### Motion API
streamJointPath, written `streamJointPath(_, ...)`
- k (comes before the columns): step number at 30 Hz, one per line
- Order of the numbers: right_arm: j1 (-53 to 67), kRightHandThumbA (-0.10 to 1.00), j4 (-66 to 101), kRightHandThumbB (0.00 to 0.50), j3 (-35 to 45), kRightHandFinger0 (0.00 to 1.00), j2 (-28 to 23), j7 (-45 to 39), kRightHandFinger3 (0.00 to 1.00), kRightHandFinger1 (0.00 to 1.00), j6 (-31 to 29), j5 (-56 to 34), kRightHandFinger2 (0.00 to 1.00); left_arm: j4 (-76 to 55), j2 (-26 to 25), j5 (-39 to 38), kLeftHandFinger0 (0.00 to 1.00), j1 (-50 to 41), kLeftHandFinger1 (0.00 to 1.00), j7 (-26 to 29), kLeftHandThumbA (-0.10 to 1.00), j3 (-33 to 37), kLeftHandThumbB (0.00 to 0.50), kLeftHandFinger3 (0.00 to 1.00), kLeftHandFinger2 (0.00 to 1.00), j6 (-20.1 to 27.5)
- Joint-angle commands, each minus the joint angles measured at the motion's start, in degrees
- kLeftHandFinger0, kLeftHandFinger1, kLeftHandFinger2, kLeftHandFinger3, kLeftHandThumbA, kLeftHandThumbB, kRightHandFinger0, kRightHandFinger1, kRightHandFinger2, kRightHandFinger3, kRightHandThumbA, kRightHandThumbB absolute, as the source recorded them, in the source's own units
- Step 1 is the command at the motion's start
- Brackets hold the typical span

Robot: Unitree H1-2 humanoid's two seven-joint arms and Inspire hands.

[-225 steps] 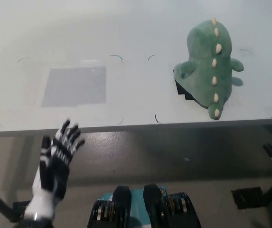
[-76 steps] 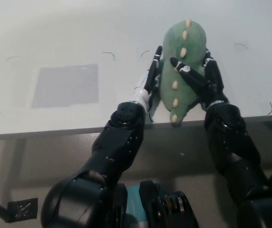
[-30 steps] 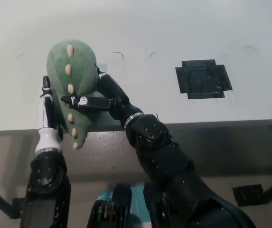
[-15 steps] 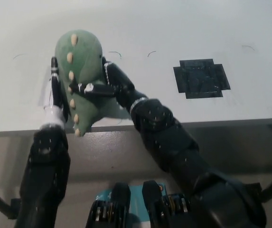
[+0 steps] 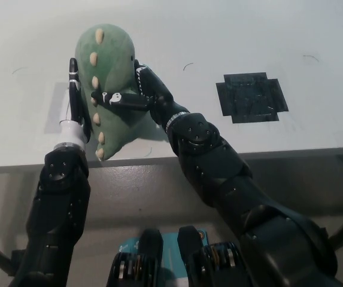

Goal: Use both hands to pick up a dinasour on the right side and move it to the left side

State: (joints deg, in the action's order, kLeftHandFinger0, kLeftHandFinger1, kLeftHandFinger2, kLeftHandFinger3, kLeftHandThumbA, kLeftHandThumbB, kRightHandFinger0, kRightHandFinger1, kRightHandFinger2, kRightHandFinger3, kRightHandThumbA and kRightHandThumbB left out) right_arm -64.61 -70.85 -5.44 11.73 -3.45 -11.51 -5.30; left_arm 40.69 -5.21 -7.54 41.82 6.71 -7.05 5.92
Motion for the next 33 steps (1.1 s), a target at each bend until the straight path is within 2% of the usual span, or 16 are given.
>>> streamJointPath(1,-4.1,1.0,0.6,0.181,-0.6,1.0,2.4,-1.9,1.0,1.0,-1.6,1.6,1.0,-1.0,0.6,-1.0,1.0,4.5,1.0,-4.0,1.0,0.8,0.264,1.0,1.0,2.7)
streamJointPath(2,-3.3,1.0,2.3,0.218,-0.4,1.0,2.2,-0.1,1.0,1.0,-1.5,1.8,1.0,-1.5,-0.1,0.1,1.0,4.1,1.0,-3.0,1.0,1.1,0.195,1.0,1.0,2.4)
streamJointPath(3,-3.4,1.0,2.3,0.221,-0.4,1.0,2.2,-0.1,1.0,1.0,-1.5,1.8,1.0,-1.6,-0.1,0.1,1.0,4.2,1.0,-3.0,1.0,1.0,0.19,1.0,1.0,2.4)
streamJointPath(4,-3.0,1.0,3.3,0.236,-0.4,1.0,1.9,2.2,1.0,1.0,-1.5,2.5,1.0,-1.8,-0.2,-1.0,1.0,4.3,1.0,-2.9,1.0,0.2,0.219,1.0,1.0,0.2)
streamJointPath(5,-2.2,1.0,4.8,0.194,0.4,1.0,0.9,3.6,1.0,1.0,-2.3,2.2,1.0,-1.3,-1.1,0.4,1.0,4.0,1.0,0.5,1.0,-0.6,0.254,1.0,1.0,-0.4)
streamJointPath(7,-1.9,1.0,5.7,0.192,0.8,1.0,0.4,3.4,1.0,1.0,-1.9,2.1,1.0,-2.0,-1.7,-0.3,1.0,3.6,1.0,-0.1,1.0,-1.1,0.233,1.0,1.0,-0.4)
streamJointPath(8,-1.5,1.0,7.1,0.167,0.3,1.0,-0.6,3.3,1.0,1.0,-1.2,2.8,1.0,-2.0,-2.6,-1.2,1.0,3.3,1.0,-1.0,1.0,-1.8,0.234,1.0,1.0,0.1)
streamJointPath(9,-0.3,1.0,9.9,0.16,-0.6,1.0,-3.0,3.4,1.0,1.0,-1.3,4.5,1.0,-3.0,-4.5,-2.5,1.0,2.4,1.0,-2.5,1.0,-3.0,0.271,1.0,1.0,0.2)
streamJointPath(10,-0.2,1.0,10.1,0.16,-0.6,1.0,-3.1,3.4,1.0,1.0,-1.2,4.6,1.0,-3.2,-4.7,-2.5,1.0,2.3,1.0,-2.5,1.0,-3.1,0.274,1.0,1.0,0.1)
streamJointPath(11,0.5,1.0,12.0,0.212,-0.3,1.0,-3.7,3.0,1.0,1.0,-0.4,4.4,1.0,-4.3,-5.4,-2.5,1.0,1.8,1.0,-2.7,1.0,-3.5,0.342,1.0,1.0,-0.2)
streamJointPath(15,4.3,1.0,21.2,0.222,1.8,1.0,-7.7,0.3,1.0,1.0,2.5,2.1,1.0,-9.4,-8.4,-2.4,1.0,-0.2,1.0,-1.7,1.0,-5.7,0.337,1.0,1.0,-2.1)
streamJointPath(17,5.9,1.0,26.5,0.156,3.3,1.0,-10.3,-1.9,1.0,1.0,5.0,-0.2,1.0,-9.8,-10.9,-3.3,1.0,-0.8,1.0,-4.3,1.0,-6.3,0.326,1.0,1.0,-0.9)
streamJointPath(19,6.8,1.0,30.4,0.096,4.5,1.0,-12.7,-3.0,1.0,1.0,6.9,-1.5,1.0,-10.1,-13.0,-4.4,1.0,-1.3,1.0,-6.0,1.0,-7.1,0.361,1.0,1.0,-0.4)
streamJointPath(22,7.5,1.0,33.6,0.058,5.4,1.0,-15.0,-4.3,1.0,1.0,8.5,-2.0,1.0,-11.1,-14.7,-4.4,1.0,-1.8,1.0,-7.1,1.0,-7.0,0.385,1.0,1.0,-0.9)
streamJointPath(32,11.1,1.0,42.5,0.051,6.3,1.0,-21.4,-7.1,1.0,1.0,10.5,-2.4,1.0,-22.8,-18.8,-6.3,1.0,-5.1,1.0,-9.5,1.0,-7.9,0.394,1.0,1.0,-5.7)
streamJointPath(33,12.0,1.0,43.9,0.076,6.9,1.0,-21.7,-7.1,1.0,1.0,10.9,-3.0,1.0,-25.1,-18.9,-6.5,1.0,-6.0,1.0,-9.7,1.0,-8.0,0.401,1.0,1.0,-6.1)
